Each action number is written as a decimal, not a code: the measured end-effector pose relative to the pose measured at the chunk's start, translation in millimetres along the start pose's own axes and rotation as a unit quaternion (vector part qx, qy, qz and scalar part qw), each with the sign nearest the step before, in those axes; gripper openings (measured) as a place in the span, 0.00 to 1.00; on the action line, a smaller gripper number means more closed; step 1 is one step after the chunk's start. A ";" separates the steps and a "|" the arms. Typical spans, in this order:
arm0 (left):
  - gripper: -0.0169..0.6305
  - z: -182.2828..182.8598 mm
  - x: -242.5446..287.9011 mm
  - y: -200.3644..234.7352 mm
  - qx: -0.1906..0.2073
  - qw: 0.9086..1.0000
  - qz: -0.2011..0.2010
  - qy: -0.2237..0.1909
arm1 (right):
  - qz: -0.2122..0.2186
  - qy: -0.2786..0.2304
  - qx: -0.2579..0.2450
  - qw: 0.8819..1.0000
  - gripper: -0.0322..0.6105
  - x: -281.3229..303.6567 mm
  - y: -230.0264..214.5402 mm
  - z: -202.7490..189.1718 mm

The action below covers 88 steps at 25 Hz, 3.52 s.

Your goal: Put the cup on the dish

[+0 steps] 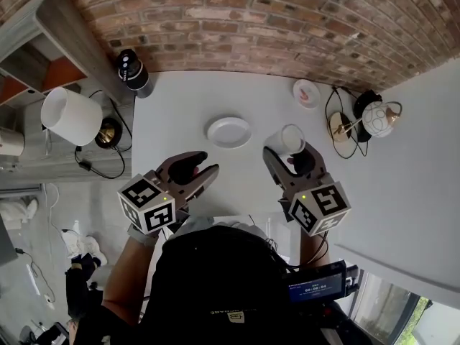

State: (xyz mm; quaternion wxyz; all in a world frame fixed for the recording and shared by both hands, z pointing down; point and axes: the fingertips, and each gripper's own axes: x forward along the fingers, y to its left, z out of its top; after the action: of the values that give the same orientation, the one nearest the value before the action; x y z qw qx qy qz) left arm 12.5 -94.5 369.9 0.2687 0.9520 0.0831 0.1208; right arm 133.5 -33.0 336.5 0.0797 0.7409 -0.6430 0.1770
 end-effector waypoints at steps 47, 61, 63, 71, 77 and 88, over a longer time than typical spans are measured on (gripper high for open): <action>0.29 -45.9 -113.4 -1.4 -0.117 0.934 0.306 -0.145 | 0.165 0.032 -0.106 0.980 0.43 146.6 -10.2 -64.0; 0.29 -54.5 -124.9 -11.1 -0.124 0.918 0.350 -0.140 | 0.179 0.056 -0.110 0.976 0.43 182.5 -9.7 -111.1; 0.29 -54.2 -123.6 -11.8 -0.125 0.917 0.351 -0.140 | 0.181 0.058 -0.117 0.975 0.43 185.8 -8.9 -116.1; 0.29 -60.1 -118.9 -15.8 -0.136 0.913 0.358 -0.139 | 0.191 0.072 -0.139 0.969 0.43 199.2 -9.8 -143.5; 0.29 -67.0 -113.5 -19.2 -0.143 0.912 0.362 -0.130 | 0.191 0.083 -0.143 0.968 0.43 210.7 -14.1 -167.1; 0.29 -75.9 -109.1 -27.0 -0.150 0.909 0.370 -0.122 | 0.181 0.097 -0.150 0.967 0.43 225.4 -21.3 -200.7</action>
State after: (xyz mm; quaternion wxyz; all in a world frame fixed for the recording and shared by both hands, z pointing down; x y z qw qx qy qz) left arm -115.2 -58.8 398.1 0.3521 0.8703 -0.3278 0.1057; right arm 147.2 -168.7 606.6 0.2191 0.5709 -0.7747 0.1610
